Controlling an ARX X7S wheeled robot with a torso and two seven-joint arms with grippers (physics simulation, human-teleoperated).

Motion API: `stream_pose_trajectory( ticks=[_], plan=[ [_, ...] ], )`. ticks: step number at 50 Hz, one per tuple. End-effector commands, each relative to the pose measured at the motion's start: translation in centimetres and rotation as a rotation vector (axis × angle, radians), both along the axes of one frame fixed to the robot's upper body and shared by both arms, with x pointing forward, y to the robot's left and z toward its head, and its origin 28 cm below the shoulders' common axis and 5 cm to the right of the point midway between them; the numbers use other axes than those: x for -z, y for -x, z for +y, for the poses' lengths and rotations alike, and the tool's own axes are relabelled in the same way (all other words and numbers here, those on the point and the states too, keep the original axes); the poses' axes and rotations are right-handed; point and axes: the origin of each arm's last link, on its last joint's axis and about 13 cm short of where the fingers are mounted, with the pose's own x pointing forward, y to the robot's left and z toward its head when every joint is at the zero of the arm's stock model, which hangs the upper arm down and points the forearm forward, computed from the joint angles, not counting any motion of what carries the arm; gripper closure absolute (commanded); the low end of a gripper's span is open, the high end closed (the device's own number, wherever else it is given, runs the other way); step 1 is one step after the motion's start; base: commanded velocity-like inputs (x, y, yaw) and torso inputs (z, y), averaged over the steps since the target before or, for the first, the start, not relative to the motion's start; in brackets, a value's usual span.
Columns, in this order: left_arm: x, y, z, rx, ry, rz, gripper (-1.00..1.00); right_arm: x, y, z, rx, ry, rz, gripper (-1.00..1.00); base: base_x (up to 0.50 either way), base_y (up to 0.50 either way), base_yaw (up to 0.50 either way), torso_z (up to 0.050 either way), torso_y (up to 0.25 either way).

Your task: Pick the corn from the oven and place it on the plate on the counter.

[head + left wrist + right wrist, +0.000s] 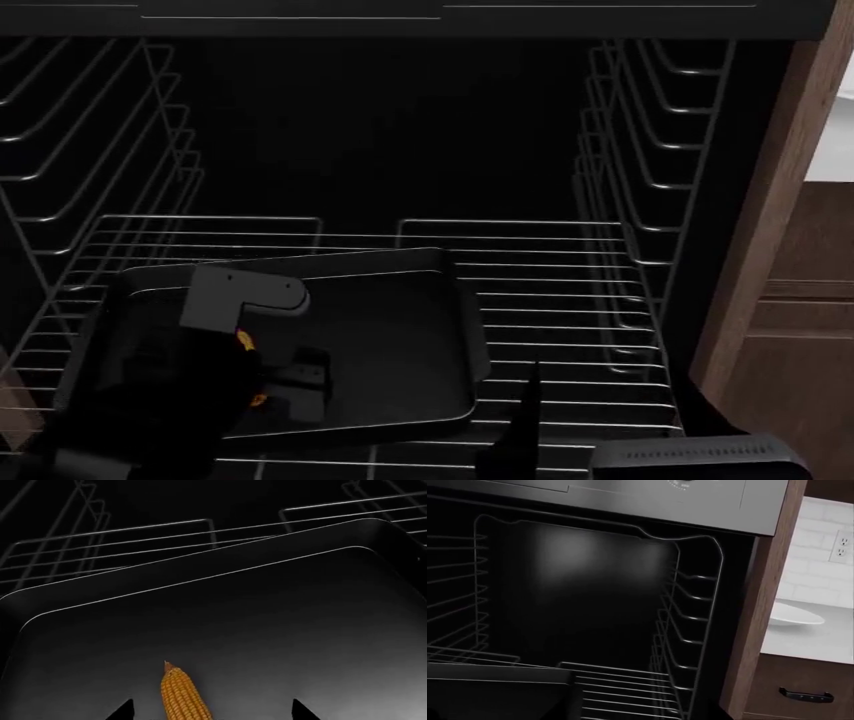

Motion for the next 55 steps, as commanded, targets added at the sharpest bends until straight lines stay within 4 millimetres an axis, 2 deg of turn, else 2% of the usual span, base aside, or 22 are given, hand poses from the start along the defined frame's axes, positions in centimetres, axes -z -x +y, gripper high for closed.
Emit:
stream_pose_trajectory(
  ticks=[1,16,17,30,33,35,39,43,46,55],
  plan=[
    [1.5,0.3,1.0,-0.053,-0.044,0.056,-1.00,0.1,0.0,0.0,0.002,-0.002,0.003,-1.00,0.00,0.00,0.00,0.000,0.000],
    [2.6,1.0,1.3,-0.095,-0.066,0.093,-1.00,0.2,0.0,-0.1,0.004,-0.005,0.005,-1.00,0.00,0.00,0.00,0.000,0.000],
    [2.6,1.1,1.3,-0.095,-0.066,0.094,1.00,0.2,0.0,-0.1,0.005,-0.004,0.005,-1.00,0.00,0.00,0.00,0.000,0.000],
    [2.0,0.6,0.7,-0.059,-0.050,0.051,1.00,0.2,0.0,-0.1,0.002,-0.006,0.006,-1.00,0.00,0.00,0.00,-0.001,0.000],
    [1.4,0.2,0.6,-0.053,-0.041,0.018,1.00,0.2,0.0,-0.1,0.003,-0.005,0.006,-1.00,0.00,0.00,0.00,0.000,0.000],
    [0.2,0.0,0.6,-0.050,-0.020,-0.031,1.00,0.2,0.1,-0.1,0.002,-0.005,0.004,-1.00,0.00,0.00,0.00,0.000,0.000],
    [-2.3,1.4,0.8,-0.040,0.009,-0.105,1.00,0.2,0.1,-0.1,0.003,-0.005,0.003,-1.00,0.00,0.00,0.00,0.000,0.000],
    [-3.6,2.7,0.8,-0.027,0.021,-0.155,1.00,0.2,0.1,-0.1,0.003,-0.005,0.003,-1.00,0.00,0.00,0.00,0.000,0.000],
    [-4.1,3.5,0.8,-0.013,0.036,-0.173,1.00,0.2,0.1,-0.1,0.004,-0.004,0.003,-1.00,0.00,0.00,0.00,0.000,0.000],
    [-6.0,7.8,1.1,0.062,0.109,-0.283,1.00,0.1,0.2,-0.2,0.006,0.001,0.001,-1.00,0.00,0.00,0.00,0.000,0.000]
  ],
)
